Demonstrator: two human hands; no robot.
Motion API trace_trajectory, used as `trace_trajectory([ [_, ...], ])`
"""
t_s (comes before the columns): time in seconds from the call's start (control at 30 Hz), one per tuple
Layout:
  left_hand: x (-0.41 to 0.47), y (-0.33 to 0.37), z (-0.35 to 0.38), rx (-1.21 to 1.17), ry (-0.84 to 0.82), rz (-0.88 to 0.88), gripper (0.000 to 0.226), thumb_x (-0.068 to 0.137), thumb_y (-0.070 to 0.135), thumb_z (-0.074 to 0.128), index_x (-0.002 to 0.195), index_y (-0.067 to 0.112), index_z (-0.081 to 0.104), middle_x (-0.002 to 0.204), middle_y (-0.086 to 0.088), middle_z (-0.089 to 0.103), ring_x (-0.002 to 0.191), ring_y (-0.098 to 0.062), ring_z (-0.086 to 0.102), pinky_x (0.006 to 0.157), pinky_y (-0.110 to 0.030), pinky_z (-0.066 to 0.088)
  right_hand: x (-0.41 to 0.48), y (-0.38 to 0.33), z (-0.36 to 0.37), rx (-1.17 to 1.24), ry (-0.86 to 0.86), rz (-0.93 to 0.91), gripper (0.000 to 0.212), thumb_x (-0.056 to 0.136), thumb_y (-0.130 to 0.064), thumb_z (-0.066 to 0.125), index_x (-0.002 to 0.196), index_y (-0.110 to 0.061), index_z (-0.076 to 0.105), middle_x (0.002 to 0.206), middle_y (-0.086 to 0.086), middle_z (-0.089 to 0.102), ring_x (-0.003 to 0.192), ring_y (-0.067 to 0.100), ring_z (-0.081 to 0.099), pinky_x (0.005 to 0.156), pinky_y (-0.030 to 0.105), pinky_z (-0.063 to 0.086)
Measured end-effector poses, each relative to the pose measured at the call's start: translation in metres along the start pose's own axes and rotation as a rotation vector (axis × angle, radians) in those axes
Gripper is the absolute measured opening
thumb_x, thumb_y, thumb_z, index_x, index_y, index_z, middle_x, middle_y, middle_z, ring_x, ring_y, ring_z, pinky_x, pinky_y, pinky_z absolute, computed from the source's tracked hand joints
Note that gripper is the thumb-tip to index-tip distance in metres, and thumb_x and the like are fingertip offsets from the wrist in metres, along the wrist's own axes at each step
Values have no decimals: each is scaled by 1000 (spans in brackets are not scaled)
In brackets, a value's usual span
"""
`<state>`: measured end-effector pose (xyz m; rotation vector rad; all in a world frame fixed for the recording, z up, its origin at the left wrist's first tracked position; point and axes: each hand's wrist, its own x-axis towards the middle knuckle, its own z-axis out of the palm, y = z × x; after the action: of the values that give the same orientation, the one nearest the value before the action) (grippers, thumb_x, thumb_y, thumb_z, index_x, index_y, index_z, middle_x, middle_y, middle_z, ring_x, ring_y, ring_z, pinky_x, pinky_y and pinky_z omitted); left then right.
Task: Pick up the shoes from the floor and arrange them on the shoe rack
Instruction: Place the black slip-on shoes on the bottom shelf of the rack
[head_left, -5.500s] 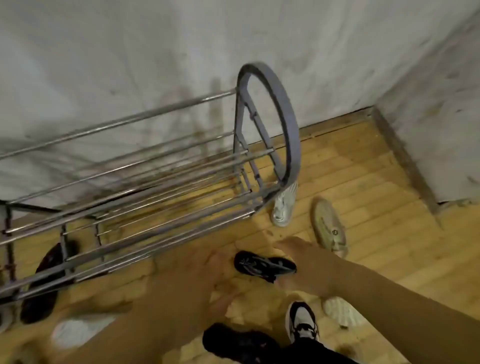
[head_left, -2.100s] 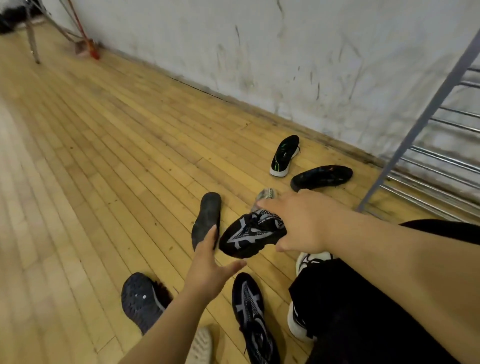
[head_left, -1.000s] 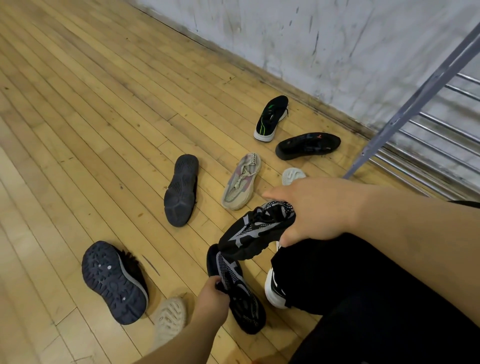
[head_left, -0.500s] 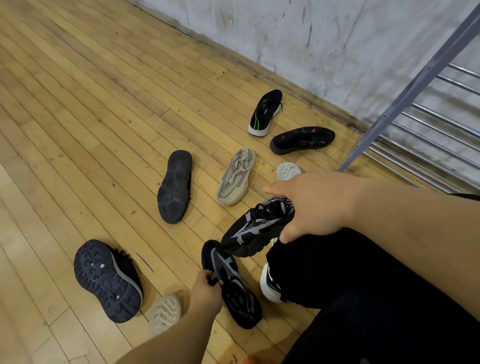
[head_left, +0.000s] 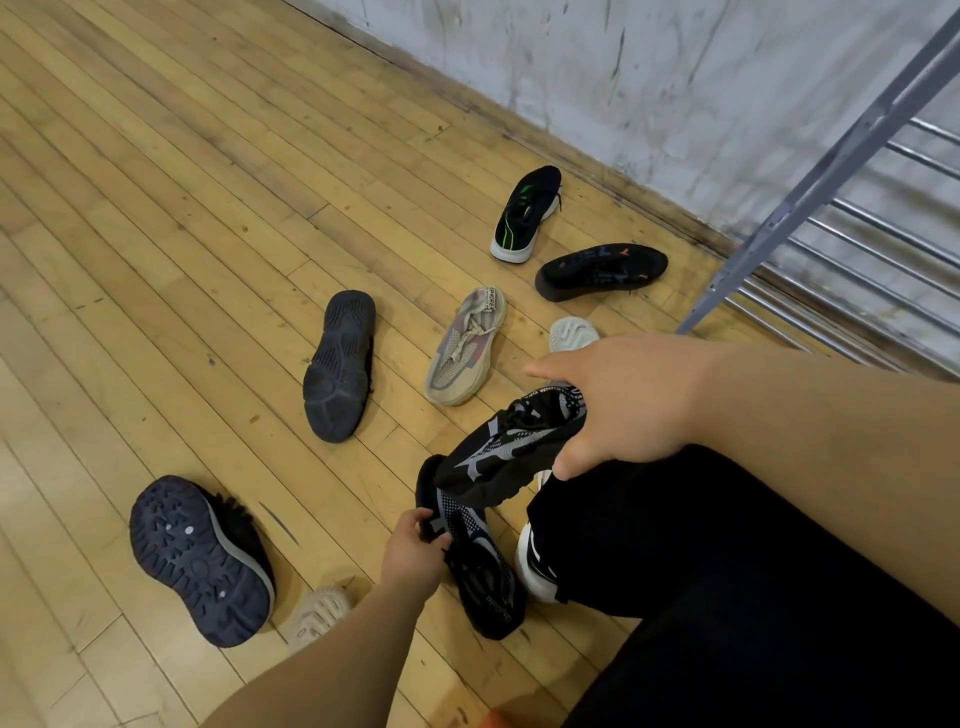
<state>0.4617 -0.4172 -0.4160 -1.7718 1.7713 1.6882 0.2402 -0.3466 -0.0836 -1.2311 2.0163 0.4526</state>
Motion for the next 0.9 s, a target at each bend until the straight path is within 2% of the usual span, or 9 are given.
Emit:
trace_trajectory([
  [0.13, 5, 12, 2, -19, -33, 17, 41, 97, 9, 66, 130, 30, 53, 115, 0, 64, 93, -16, 67, 61, -26, 57, 3, 1, 0, 19, 2, 17, 102, 84, -63, 72, 163, -39, 12, 163, -4, 38, 144, 26, 43, 111, 42, 44],
  [0.23, 5, 21, 7, 29, -55, 67, 46, 95, 9, 67, 127, 39, 53, 126, -2, 58, 101, -21, 64, 70, -31, 60, 4, 2, -1, 9, 11, 29, 101, 84, -62, 72, 163, -37, 15, 161, -3, 42, 141, 27, 46, 109, 42, 46],
  [0.33, -3, 31, 9, 68, -59, 119, 42, 98, 8, 61, 122, 41, 52, 120, 0, 62, 93, -18, 67, 60, -28, 58, 5, 3, -2, 13, 23, 48, 97, 84, -61, 73, 161, -36, 20, 158, -2, 46, 138, 27, 49, 107, 44, 49],
  [0.47, -17, 59, -14, -24, 19, 113, 41, 97, 8, 54, 122, 40, 54, 109, 4, 65, 86, -14, 67, 61, -30, 60, 1, 6, -8, 61, 64, 63, 94, 82, -62, 74, 159, -39, 26, 155, -4, 49, 135, 25, 50, 103, 41, 50],
  [0.57, -22, 92, -48, -130, 65, 136, 42, 95, 7, 52, 117, 42, 54, 109, 3, 66, 91, -24, 70, 73, -46, 65, -3, 13, -15, 110, 141, 100, 91, 78, -64, 77, 154, -36, 37, 147, -4, 56, 130, 25, 54, 103, 43, 51],
  [0.67, -31, 141, -79, -252, 103, 227, 39, 98, 8, 56, 111, 45, 56, 113, 2, 68, 92, -28, 71, 75, -55, 63, -11, 20, -21, 180, 250, 145, 89, 76, -64, 77, 150, -32, 42, 144, -2, 57, 128, 26, 55, 102, 44, 51],
  [0.77, -56, 200, -95, -303, 153, 397, 46, 97, 10, 57, 109, 54, 55, 120, 6, 69, 98, -23, 71, 80, -55, 63, -30, 30, -31, 255, 383, 182, 85, 79, -62, 75, 150, -30, 43, 145, -3, 56, 127, 24, 55, 97, 38, 50],
  [0.9, -116, 288, -95, -474, 91, 614, 43, 97, 6, 57, 115, 45, 59, 115, 7, 73, 100, -21, 74, 84, -50, 62, -77, 63, -47, 482, 607, 218, 85, 78, -59, 77, 152, -34, 43, 136, -6, 61, 118, 22, 61, 91, 31, 50],
])
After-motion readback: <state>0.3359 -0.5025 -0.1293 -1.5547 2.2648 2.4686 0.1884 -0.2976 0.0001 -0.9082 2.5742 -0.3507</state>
